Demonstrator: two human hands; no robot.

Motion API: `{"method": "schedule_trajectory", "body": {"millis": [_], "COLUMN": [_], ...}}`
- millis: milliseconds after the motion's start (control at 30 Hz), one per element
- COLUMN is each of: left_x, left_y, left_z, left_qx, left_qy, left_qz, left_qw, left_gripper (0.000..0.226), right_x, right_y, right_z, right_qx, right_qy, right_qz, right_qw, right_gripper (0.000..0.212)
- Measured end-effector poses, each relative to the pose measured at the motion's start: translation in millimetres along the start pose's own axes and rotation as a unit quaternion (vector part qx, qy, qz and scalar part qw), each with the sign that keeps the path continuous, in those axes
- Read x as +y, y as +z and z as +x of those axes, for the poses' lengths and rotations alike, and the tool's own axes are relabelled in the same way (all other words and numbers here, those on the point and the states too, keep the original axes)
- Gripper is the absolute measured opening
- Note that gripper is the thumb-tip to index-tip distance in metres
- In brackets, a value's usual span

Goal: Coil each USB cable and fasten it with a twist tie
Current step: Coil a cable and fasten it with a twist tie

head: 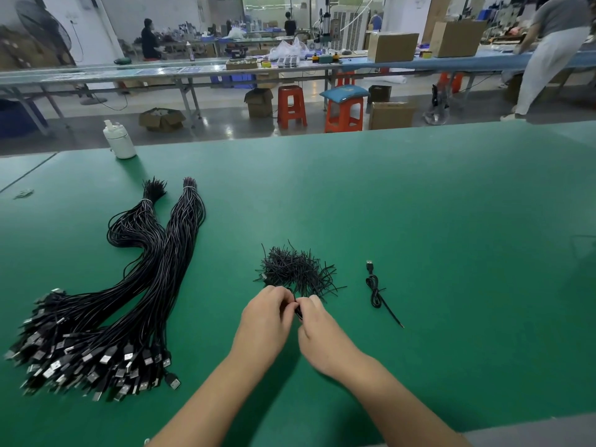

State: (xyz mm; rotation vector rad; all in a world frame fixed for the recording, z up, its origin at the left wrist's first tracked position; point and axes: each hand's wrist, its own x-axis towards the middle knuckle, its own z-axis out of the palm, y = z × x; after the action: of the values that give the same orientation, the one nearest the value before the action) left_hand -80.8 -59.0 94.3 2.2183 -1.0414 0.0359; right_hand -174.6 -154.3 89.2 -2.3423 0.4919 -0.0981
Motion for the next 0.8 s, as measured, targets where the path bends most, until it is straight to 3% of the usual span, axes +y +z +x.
{"method": "schedule_trajectory", "body": {"millis": [100, 200, 267, 433, 800], "left_x": [-2.7, -4.4, -3.1, -0.8, -0.1], "left_y": [-1.3, -3.8, -4.6, -4.5, -7.0], "left_z": [-1.9, -4.1, -6.1, -10.8, -13.3], "left_qx": [-0.018, -0.009, -0.006, -0.003, 0.0], "left_qy": [0.02, 0.023, 0.036, 0.054, 0.074], "left_qz": [0.003, -0.019, -0.033, -0.055, 0.016], "left_qw": [1.0, 1.0, 0.999, 0.997, 0.997], "left_gripper": [0.01, 0.018, 0.02, 0.01, 0.002], "right_x": [0.4, 2.7, 6.2, 10.5, 15.2], "right_y": [-5.1, -14.7, -20.7, -24.1, -18.5], "right_z": [4.8, 7.1, 9.2, 10.3, 7.6], "right_qx": [-0.037, -0.057, -0.052, -0.086, -0.05], "right_qy": [0.055, 0.14, 0.161, 0.18, 0.196], "right_qz": [0.129, 0.38, 0.473, 0.566, 0.571], "right_qw": [0.989, 0.913, 0.865, 0.8, 0.795], "right_gripper": [0.034, 0.025, 0.027, 0.018, 0.025]}}
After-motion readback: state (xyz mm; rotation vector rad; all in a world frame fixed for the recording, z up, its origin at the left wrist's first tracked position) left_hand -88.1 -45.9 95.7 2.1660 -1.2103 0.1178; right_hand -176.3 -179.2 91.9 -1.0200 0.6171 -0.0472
